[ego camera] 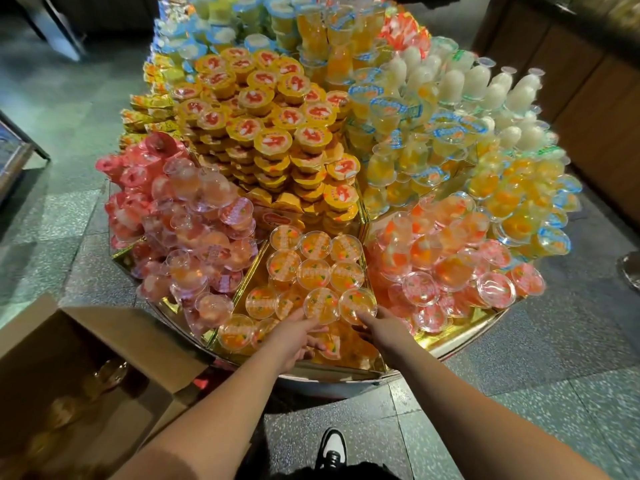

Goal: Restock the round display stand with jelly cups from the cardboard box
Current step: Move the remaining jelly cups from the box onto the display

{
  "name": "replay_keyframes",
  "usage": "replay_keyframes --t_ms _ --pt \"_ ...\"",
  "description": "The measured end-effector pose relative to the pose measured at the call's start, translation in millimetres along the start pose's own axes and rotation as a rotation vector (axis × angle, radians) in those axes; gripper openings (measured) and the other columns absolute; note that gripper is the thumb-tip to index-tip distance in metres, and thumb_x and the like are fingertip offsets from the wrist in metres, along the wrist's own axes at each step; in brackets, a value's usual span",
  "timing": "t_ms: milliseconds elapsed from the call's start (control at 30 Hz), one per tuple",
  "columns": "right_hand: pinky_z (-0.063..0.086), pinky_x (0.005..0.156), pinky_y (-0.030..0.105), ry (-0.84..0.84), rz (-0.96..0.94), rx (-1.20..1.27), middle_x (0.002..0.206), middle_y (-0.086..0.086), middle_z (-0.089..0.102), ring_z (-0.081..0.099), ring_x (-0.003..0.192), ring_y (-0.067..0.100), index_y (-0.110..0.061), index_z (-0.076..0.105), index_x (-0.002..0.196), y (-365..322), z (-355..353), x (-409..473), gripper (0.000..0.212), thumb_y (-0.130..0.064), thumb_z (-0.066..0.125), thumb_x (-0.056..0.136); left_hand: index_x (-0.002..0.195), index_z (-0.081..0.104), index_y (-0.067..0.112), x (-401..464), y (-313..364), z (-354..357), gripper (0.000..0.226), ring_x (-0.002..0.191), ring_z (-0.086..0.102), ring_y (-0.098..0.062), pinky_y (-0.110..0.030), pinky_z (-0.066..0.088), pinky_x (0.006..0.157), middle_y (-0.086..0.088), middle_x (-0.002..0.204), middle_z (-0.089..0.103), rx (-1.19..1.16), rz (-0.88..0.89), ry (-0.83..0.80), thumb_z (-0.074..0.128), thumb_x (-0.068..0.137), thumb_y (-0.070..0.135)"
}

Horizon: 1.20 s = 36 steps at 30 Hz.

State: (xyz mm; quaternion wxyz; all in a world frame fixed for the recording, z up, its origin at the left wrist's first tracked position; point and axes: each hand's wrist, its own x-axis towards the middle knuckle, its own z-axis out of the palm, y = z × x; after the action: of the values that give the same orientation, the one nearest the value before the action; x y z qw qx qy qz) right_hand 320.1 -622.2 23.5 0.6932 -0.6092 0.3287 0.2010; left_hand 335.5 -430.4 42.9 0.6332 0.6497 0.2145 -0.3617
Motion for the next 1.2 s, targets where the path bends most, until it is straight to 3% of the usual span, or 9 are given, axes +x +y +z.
replay_keyframes --t_ms 233,400,567,733,833,1000,1133,1200 --pt "0.057 0.081 0.034 0.072 -0.031 -0.160 0.120 0.011 0.063 0.067 0.097 0.022 -0.008 0.037 0.147 2 -1 1 0.067 -0.034 0.068 0.093 0.144 0.042 0.022 1 -3 3 0.045 0.076 0.064 -0.020 -0.026 0.048 0.057 -0.006 0.110 0.069 0.062 0.006 0.041 0.055 0.101 0.024" --pt "0.057 0.085 0.036 0.122 -0.049 -0.224 0.112 0.006 0.061 0.065 0.095 0.020 -0.008 0.036 0.146 0 -6 -3 0.076 -0.039 0.073 0.088 0.149 0.038 0.017 2 -5 1 0.057 0.078 0.067 -0.020 -0.023 0.050 0.053 -0.006 0.114 0.067 0.077 -0.006 0.060 0.061 0.097 0.027" --pt "0.057 0.088 0.041 0.183 -0.070 -0.298 0.122 0.009 0.058 0.064 0.095 0.020 -0.009 0.038 0.142 0 -13 -5 0.078 -0.045 0.076 0.083 0.149 0.038 0.016 1 -3 -1 0.058 0.076 0.066 -0.020 -0.022 0.049 0.052 -0.008 0.113 0.067 0.061 -0.001 0.055 0.062 0.096 0.025" --pt "0.056 0.080 0.040 0.324 -0.164 -0.394 0.099 0.004 0.059 0.061 0.083 0.018 -0.007 0.046 0.123 -8 -11 -21 0.056 -0.037 0.075 0.086 0.143 0.043 0.014 -9 -1 -8 0.054 0.076 0.065 -0.018 -0.022 0.049 0.053 -0.005 0.113 0.065 0.073 0.010 0.077 0.062 0.097 0.031" --pt "0.054 0.079 0.042 0.373 -0.311 -0.520 0.100 0.005 0.061 0.061 0.089 0.022 -0.011 0.053 0.112 -19 3 -36 0.042 -0.039 0.072 0.087 0.134 0.052 0.017 -22 4 -29 0.039 0.080 0.066 -0.020 -0.026 0.049 0.057 -0.003 0.113 0.066 0.053 0.038 0.096 0.057 0.099 0.032" --pt "0.051 0.068 0.028 0.132 -0.541 -0.718 0.098 -0.006 0.058 0.060 0.086 0.011 -0.022 0.053 0.107 -48 85 -66 0.021 -0.036 0.062 0.094 0.119 0.061 0.027 -59 4 -108 0.026 0.094 0.067 -0.026 -0.036 0.051 0.074 -0.001 0.108 0.069 -0.027 0.145 0.200 0.059 0.096 0.038" --pt "0.053 0.072 0.032 -0.162 -0.637 -0.896 0.098 -0.005 0.060 0.060 0.086 0.010 -0.022 0.056 0.109 -48 186 -77 0.021 -0.038 0.060 0.095 0.115 0.063 0.023 -101 -23 -187 0.023 0.077 0.063 -0.020 -0.030 0.043 0.060 -0.001 0.098 0.071 -0.079 0.215 0.466 0.062 0.094 0.033" --pt "0.051 0.073 0.031 -0.323 -0.683 -1.006 0.097 -0.003 0.061 0.059 0.086 0.011 -0.020 0.059 0.104 -35 245 -82 0.019 -0.037 0.059 0.096 0.113 0.061 0.025 -125 -54 -230 0.016 0.079 0.063 -0.018 -0.028 0.043 0.059 0.000 0.101 0.069 -0.113 0.180 0.588 0.058 0.098 0.028"
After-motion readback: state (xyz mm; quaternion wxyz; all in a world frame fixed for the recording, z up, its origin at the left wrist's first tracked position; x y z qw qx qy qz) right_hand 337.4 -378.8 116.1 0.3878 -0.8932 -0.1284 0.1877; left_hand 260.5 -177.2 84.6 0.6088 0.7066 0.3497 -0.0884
